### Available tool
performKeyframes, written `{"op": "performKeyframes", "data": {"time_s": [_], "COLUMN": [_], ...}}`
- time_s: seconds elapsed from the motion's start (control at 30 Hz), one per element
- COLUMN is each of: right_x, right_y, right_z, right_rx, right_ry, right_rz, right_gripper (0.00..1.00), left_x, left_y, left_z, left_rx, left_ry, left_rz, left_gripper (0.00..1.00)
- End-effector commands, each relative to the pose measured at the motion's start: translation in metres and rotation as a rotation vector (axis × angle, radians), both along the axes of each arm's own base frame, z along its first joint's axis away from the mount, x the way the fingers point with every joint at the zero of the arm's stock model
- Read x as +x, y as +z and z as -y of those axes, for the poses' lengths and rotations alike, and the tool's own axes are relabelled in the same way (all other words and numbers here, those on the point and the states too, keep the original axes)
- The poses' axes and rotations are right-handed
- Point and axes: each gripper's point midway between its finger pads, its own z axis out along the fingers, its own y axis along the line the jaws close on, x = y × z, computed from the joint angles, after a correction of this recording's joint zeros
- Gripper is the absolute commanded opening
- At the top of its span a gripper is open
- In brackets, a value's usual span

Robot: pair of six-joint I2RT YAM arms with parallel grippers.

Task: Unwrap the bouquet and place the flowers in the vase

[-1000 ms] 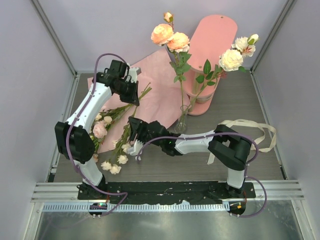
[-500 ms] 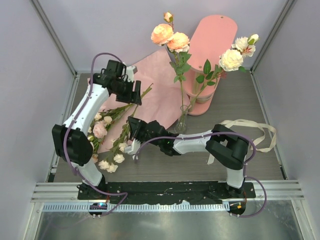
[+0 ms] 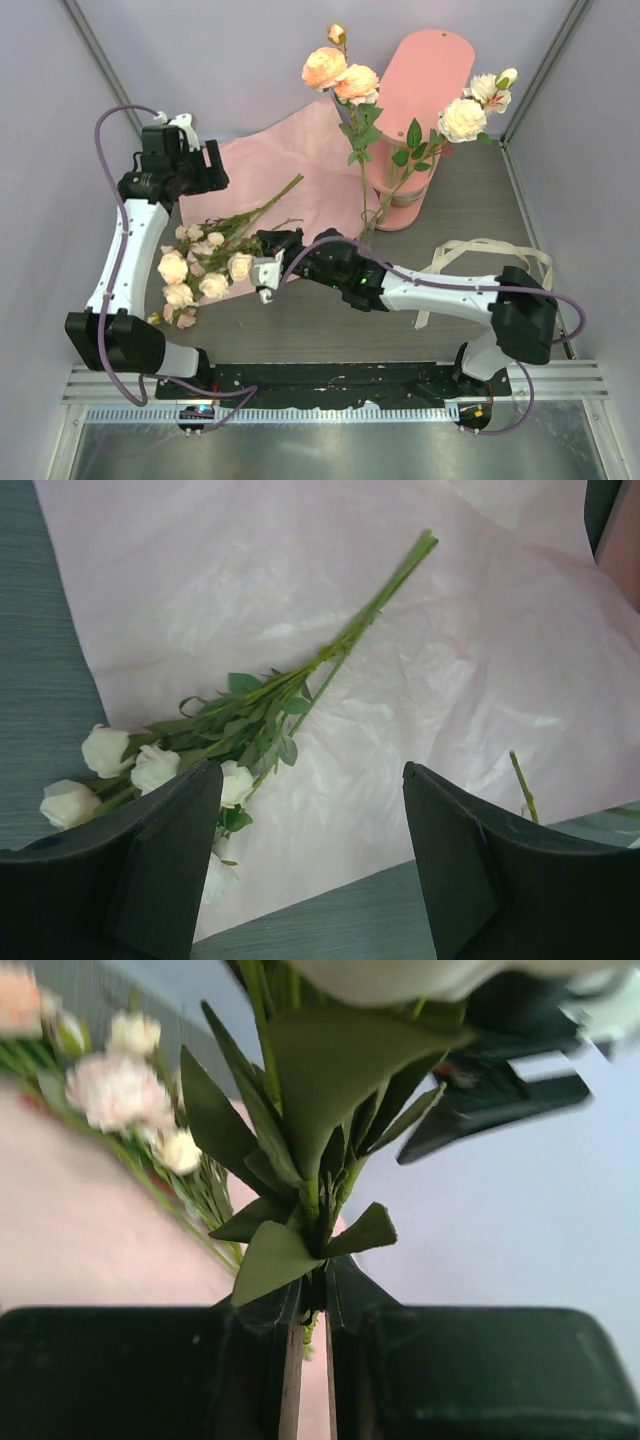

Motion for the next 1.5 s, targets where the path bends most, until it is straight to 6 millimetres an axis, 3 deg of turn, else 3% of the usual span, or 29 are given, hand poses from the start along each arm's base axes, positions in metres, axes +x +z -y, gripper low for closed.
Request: {"op": "performKeyframes", "data": {"time_s": [0.0,0.07,0.2,0.23,0.27,0.3,0.33,0.37,0.4,0.43,0.5,0.53,0.6,0.63,0.77,0.83,0.9,1.3,1.47], "right_x": [-0.027,-0.038,-0.026,-0.019,-0.017,-0.016,-0.016,-0.017,-0.018,-0.021,-0.022,-0.029,-0.033,-0.022,0.001,0.008,0.015,0.036,0.042], "right_y": [0.076,0.097,0.127,0.150,0.140,0.146,0.173,0.162,0.170,0.194,0.205,0.225,0.233,0.239,0.237,0.227,0.234,0.217,0.220], "right_z": [0.014,0.025,0.055,0.064,0.071,0.077,0.087,0.094,0.101,0.113,0.130,0.140,0.150,0.167,0.217,0.226,0.241,0.233,0.239], "right_rx": [0.358,0.457,0.675,0.750,0.761,0.761,0.786,0.732,0.749,0.789,0.824,0.850,0.852,0.905,0.945,0.932,0.942,0.837,0.859], "right_ry": [0.041,0.061,-0.035,-0.067,-0.144,-0.165,-0.161,-0.225,-0.242,-0.228,-0.282,-0.254,-0.256,-0.333,-0.569,-0.621,-0.665,-0.713,-0.745], "right_rz": [-0.407,-0.563,-0.895,-0.934,-1.069,-1.106,-1.115,-1.154,-1.169,-1.158,-1.172,-1.156,-1.127,-1.067,-0.862,-0.785,-0.672,-0.545,-0.511], "right_gripper": [0.01,0.01,0.01,0.01,0.01,0.01,0.01,0.01,0.01,0.01,0.01,0.01,0.01,0.01,0.01,0.01,0.01,0.01,0.01], "left_x": [0.010,0.010,0.015,0.015,0.015,0.015,0.015,0.015,0.016,0.016,0.017,0.017,0.016,0.016,0.016,0.017,0.017,0.017,0.018], "left_y": [0.031,0.033,0.026,0.027,0.027,0.027,0.027,0.026,0.026,0.027,0.027,0.028,0.028,0.031,0.029,0.028,0.029,0.029,0.029], "left_z": [-0.031,-0.038,-0.049,-0.046,-0.044,-0.044,-0.042,-0.040,-0.039,-0.037,-0.033,-0.032,-0.031,-0.032,-0.032,-0.031,-0.029,-0.029,-0.025], "left_rx": [0.013,0.005,-0.013,-0.021,-0.026,-0.034,-0.042,-0.051,-0.058,-0.064,-0.080,-0.084,-0.087,-0.087,-0.086,-0.089,-0.097,-0.099,-0.111], "left_ry": [0.137,0.161,0.179,0.166,0.161,0.160,0.153,0.151,0.146,0.138,0.124,0.121,0.117,0.118,0.121,0.118,0.114,0.109,0.095], "left_rz": [0.155,0.171,0.149,0.149,0.148,0.149,0.150,0.150,0.151,0.154,0.155,0.159,0.164,0.174,0.179,0.179,0.184,0.190,0.191], "left_gripper": [0.77,0.77,0.76,0.76,0.76,0.76,0.76,0.76,0.76,0.76,0.75,0.75,0.75,0.75,0.75,0.75,0.75,0.75,0.75]}}
